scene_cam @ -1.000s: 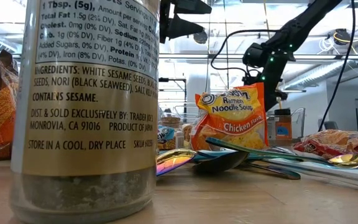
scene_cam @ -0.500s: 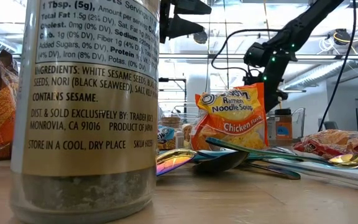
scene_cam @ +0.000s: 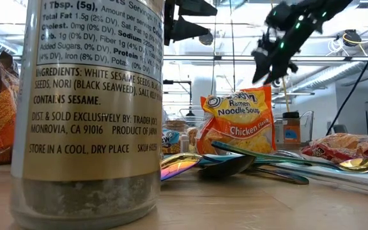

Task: Pick & Place Food Item
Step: Put the brown seasoning bottle into the right transparent bin

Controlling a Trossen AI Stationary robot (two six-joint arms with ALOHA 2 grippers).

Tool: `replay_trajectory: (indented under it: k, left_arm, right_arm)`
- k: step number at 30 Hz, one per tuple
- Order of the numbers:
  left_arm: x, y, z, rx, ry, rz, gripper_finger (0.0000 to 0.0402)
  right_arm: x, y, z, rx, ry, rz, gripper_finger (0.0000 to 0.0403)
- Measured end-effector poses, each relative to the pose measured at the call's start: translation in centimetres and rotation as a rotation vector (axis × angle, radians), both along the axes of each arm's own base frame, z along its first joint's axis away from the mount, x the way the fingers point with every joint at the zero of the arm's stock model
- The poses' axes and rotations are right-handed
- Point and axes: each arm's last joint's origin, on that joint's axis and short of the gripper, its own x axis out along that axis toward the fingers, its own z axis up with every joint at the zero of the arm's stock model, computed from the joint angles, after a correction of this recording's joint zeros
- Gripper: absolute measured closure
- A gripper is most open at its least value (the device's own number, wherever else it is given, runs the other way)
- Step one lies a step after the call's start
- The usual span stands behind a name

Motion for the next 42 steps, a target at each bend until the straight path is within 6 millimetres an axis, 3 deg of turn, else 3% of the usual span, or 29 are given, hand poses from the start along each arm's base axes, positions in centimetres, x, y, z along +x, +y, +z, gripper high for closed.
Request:
replay_trajectory:
  k: [6,11,17,23,30,38,42]
  left_arm:
    - [-1.8,-0.8,0.8,0.045,0.060,-0.024,0.0084]
    - [-5.1,-2.4,1.0,0.086,-0.003,-0.080,0.0094]
    - [-10.5,-3.2,-0.5,0.064,-0.101,-0.122,0.0096]
    - [-13.1,-3.3,-1.1,-0.008,-0.148,-0.124,0.0083]
    - [-12.6,-3.4,-2.3,-0.054,-0.093,-0.120,0.0074]
    - [-10.0,-4.7,-5.4,-0.168,0.068,-0.168,0.0090]
    - [-7.4,-6.1,-4.6,-0.153,0.235,-0.155,0.0098]
  right_arm:
    - [-0.1,6.1,3.7,0.054,-0.271,0.360,0.0152]
    - [0.3,12.0,4.3,0.057,-0.424,0.756,0.0165]
    - [0.3,17.5,1.6,0.013,-0.611,1.070,0.0183]
    - [1.4,21.4,-3.7,-0.116,-0.717,1.208,0.0191]
    - [3.5,22.8,-7.0,-0.206,-0.613,1.110,0.0191]
    - [4.9,23.0,-7.5,-0.188,-0.551,1.106,0.0191]
    - [4.9,23.0,-7.4,-0.193,-0.553,1.105,0.0190]
